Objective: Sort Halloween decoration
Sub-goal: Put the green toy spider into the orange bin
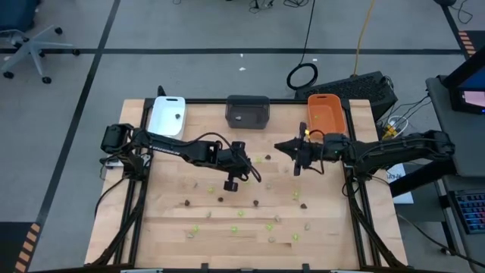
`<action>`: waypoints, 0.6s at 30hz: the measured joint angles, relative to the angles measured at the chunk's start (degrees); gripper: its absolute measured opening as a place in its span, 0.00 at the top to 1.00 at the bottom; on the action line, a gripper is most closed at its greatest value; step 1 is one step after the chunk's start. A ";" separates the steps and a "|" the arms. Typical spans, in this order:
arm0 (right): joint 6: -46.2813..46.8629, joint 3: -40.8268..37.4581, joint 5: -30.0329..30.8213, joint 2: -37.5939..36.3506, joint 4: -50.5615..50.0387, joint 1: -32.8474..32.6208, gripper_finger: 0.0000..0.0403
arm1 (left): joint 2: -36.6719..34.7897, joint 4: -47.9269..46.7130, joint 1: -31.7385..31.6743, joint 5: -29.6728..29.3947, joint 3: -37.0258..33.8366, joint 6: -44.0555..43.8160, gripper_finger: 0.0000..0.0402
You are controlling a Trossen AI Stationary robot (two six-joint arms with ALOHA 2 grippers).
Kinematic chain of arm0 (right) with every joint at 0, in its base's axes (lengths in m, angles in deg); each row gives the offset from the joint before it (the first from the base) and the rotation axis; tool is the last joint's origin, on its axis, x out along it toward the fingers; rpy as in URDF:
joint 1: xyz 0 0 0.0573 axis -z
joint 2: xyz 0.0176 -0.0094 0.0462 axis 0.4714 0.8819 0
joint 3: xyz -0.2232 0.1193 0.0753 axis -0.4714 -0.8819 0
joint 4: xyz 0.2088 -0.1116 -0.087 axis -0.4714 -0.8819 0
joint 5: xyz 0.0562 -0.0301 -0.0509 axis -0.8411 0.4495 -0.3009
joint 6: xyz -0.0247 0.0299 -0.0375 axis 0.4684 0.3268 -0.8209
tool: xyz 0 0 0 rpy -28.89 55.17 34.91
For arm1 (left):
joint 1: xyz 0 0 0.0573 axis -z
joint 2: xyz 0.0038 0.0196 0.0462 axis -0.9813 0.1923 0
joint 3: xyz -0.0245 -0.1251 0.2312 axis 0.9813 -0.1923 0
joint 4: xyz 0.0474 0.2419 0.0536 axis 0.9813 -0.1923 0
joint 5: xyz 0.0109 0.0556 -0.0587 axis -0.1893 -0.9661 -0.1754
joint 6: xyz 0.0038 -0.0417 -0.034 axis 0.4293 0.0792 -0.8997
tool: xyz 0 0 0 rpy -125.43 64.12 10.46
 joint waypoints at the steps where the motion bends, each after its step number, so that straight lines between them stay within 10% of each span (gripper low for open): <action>1: -0.62 0.00 0.02 0.00 -0.14 0.00 1.00 | 0.00 0.35 0.00 -0.03 0.00 -0.02 0.92; 18: 28.71 0.00 6.29 -6.33 2.26 1.58 1.00 | 0.00 1.29 -1.35 -0.10 0.00 0.55 0.92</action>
